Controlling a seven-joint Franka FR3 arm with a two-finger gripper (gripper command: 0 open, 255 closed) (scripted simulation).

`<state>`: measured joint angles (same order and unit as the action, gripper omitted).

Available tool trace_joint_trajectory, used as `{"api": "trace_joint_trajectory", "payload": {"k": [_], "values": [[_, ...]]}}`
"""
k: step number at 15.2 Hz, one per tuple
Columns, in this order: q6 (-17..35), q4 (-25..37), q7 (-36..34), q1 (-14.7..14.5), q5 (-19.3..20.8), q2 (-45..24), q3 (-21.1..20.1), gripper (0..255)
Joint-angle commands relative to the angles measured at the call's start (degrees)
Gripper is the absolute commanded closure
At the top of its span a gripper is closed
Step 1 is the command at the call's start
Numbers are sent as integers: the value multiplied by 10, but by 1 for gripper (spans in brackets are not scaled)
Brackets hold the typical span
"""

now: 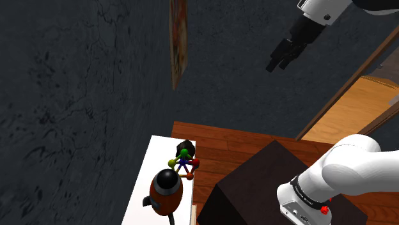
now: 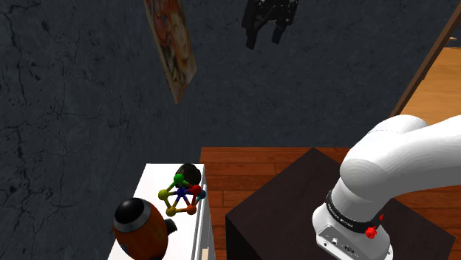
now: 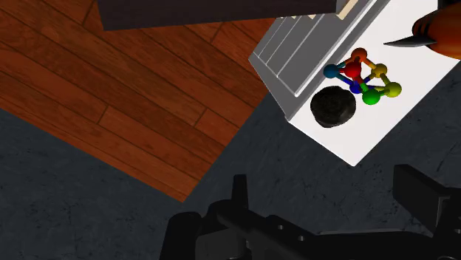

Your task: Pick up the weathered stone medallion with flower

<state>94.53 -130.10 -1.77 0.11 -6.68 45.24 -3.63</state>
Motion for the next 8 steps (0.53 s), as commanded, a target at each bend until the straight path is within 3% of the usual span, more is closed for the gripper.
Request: {"api": "trace_joint_trajectory", "payload": {"k": [1, 8], "values": [[0, 0, 0, 0, 0, 0, 0, 0], [92, -80, -150, 9, -7, 0, -131, 0]]}}
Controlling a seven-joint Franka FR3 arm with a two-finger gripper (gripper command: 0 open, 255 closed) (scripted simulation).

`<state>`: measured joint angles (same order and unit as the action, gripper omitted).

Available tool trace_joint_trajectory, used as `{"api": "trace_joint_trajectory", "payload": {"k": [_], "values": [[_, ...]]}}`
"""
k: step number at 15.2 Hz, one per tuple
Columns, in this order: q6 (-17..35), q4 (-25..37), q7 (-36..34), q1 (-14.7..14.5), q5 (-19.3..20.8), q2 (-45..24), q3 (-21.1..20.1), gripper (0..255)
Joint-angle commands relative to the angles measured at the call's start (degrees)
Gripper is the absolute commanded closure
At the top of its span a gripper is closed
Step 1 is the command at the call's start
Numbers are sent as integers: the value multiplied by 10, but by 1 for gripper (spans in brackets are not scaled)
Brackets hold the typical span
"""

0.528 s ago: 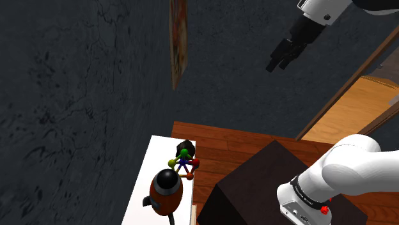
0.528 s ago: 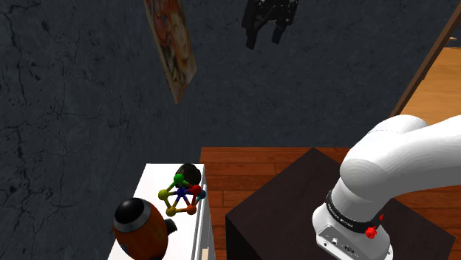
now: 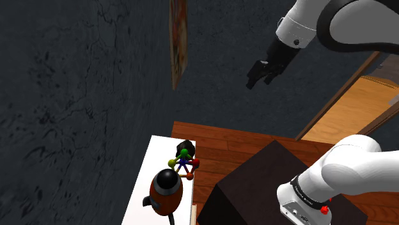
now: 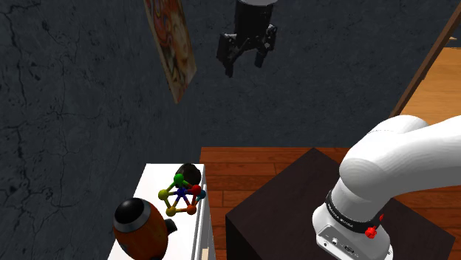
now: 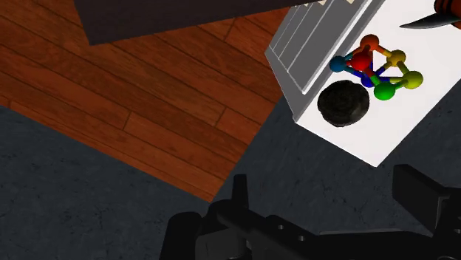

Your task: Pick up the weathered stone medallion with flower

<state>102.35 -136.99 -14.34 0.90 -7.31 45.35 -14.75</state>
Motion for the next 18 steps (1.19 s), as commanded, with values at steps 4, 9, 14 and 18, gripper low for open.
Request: {"api": "trace_joint_trajectory", "payload": {"k": [4, 9, 14, 18], "values": [[65, -33, -116, 14, 0, -32, -101, 0], [124, -34, -241, 48, 20, -100, -210, 0], [171, -8, -389, 120, 80, -202, -339, 0], [183, 35, -546, 219, 193, -325, -473, 0]]}}
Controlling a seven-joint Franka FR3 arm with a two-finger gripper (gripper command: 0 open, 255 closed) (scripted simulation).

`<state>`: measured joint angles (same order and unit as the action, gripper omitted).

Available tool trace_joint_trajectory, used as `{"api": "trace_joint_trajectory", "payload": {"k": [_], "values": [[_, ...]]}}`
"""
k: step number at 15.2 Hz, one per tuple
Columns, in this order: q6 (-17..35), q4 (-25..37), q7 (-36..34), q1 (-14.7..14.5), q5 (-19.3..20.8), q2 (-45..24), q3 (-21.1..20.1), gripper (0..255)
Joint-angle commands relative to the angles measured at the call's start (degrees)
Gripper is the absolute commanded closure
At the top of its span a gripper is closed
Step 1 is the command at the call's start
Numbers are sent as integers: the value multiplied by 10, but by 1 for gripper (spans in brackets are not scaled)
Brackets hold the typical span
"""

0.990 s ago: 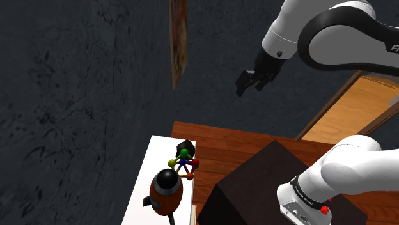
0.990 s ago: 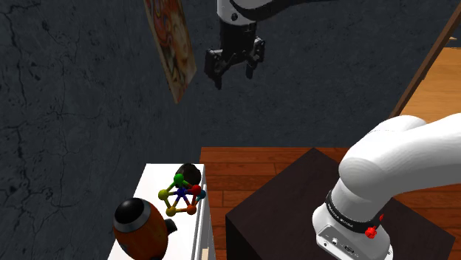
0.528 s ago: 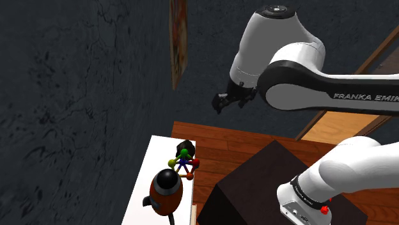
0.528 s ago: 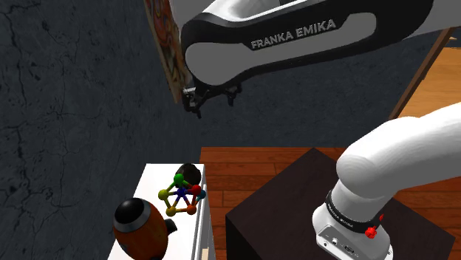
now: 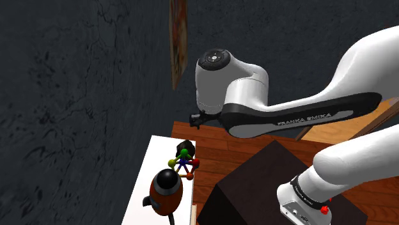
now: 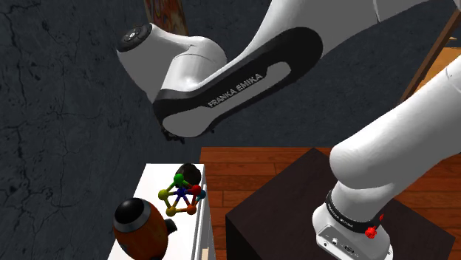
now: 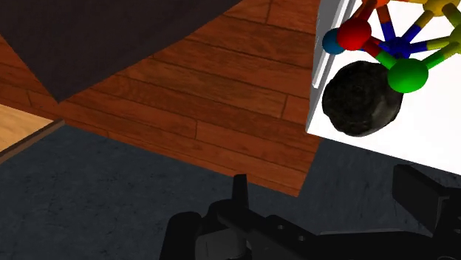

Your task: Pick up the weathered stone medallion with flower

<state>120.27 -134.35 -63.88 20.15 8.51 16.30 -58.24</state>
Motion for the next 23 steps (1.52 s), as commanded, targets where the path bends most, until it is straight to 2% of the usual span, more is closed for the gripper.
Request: {"api": "trace_joint_trajectory", "payload": {"k": [1, 2, 3, 4, 6, 7, 11, 16, 23], "values": [[-3, 23, -105, 58, 85, -82, -80, 0], [-22, 42, -174, 88, 156, -150, -122, 0], [-58, 64, -252, 87, 243, -239, -139, 0], [-94, 87, -312, 60, 309, -312, -127, 0], [-126, 125, -368, -37, 359, -379, -43, 0], [-141, 145, -392, -71, 379, -410, -15, 0], [-191, 230, -462, -170, 438, -521, 68, 0], [-240, 352, -511, -260, 477, -642, 147, 0], [-226, 372, -526, -278, 498, -684, 169, 0]]}}
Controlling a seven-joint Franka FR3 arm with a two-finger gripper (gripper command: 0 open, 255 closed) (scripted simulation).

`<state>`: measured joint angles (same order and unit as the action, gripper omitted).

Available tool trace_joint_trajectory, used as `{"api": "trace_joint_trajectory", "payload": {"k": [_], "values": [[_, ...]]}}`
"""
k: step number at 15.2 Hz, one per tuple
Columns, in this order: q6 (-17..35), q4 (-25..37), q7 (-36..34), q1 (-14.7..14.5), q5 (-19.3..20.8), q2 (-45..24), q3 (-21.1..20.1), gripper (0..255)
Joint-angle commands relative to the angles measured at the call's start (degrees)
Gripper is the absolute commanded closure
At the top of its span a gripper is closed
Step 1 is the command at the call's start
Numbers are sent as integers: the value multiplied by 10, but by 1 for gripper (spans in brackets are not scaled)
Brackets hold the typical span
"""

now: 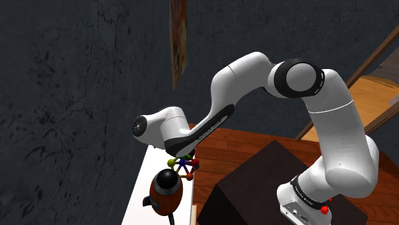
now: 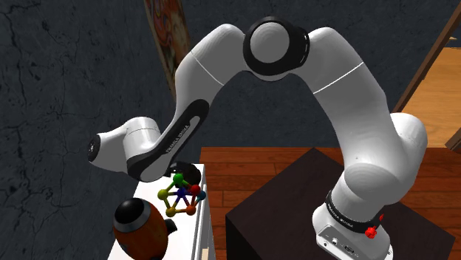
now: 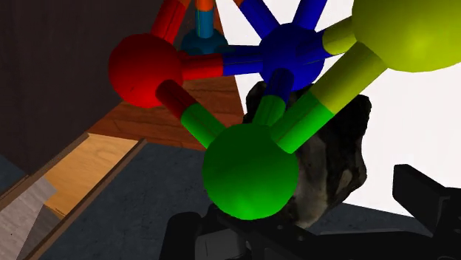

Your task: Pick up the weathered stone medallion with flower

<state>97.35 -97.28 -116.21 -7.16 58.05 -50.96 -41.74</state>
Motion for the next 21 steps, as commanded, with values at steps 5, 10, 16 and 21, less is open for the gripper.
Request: {"api": "trace_joint_trajectory", "payload": {"k": [5, 10, 16, 21], "values": [[3, 13, -7, -12, 8, -27, 7, 255], [10, -10, -21, -8, 7, -19, 3, 255], [-17, 0, -8, 19, 19, -19, -29, 255], [-32, -8, 2, 30, 4, 7, -45, 255]]}}
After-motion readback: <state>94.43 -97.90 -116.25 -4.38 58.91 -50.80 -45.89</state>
